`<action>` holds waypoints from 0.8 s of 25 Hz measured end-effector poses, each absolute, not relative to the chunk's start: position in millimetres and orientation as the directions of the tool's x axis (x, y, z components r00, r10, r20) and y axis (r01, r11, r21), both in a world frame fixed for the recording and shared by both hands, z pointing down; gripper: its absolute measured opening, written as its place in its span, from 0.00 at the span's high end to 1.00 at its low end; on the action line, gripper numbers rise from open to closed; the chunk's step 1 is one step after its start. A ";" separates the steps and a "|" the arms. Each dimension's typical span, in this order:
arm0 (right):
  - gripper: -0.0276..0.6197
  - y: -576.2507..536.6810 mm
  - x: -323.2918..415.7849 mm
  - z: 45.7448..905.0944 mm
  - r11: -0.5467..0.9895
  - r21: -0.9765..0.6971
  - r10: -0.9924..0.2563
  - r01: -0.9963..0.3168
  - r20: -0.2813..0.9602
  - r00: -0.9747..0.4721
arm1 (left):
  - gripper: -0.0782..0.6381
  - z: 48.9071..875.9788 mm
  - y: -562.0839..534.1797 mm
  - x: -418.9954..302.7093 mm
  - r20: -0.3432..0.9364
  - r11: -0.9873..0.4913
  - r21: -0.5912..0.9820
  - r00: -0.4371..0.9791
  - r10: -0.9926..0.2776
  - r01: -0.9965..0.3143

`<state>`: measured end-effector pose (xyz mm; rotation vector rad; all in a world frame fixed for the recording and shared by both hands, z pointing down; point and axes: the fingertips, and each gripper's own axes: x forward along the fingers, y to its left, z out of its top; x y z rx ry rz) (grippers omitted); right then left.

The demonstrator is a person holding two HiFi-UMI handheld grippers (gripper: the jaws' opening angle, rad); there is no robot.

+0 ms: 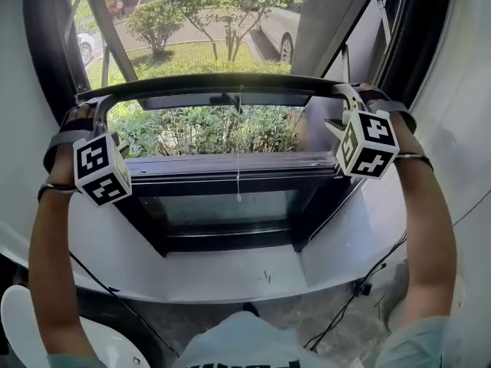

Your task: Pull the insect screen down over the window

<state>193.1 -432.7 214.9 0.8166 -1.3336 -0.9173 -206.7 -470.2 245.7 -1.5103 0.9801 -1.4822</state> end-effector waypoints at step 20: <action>0.69 -435.8 196.3 358.0 0.507 0.854 -0.862 0.114 0.506 0.043 | 0.28 394.5 -469.3 -205.8 0.463 -0.463 -0.886 -0.009 -0.886 -0.016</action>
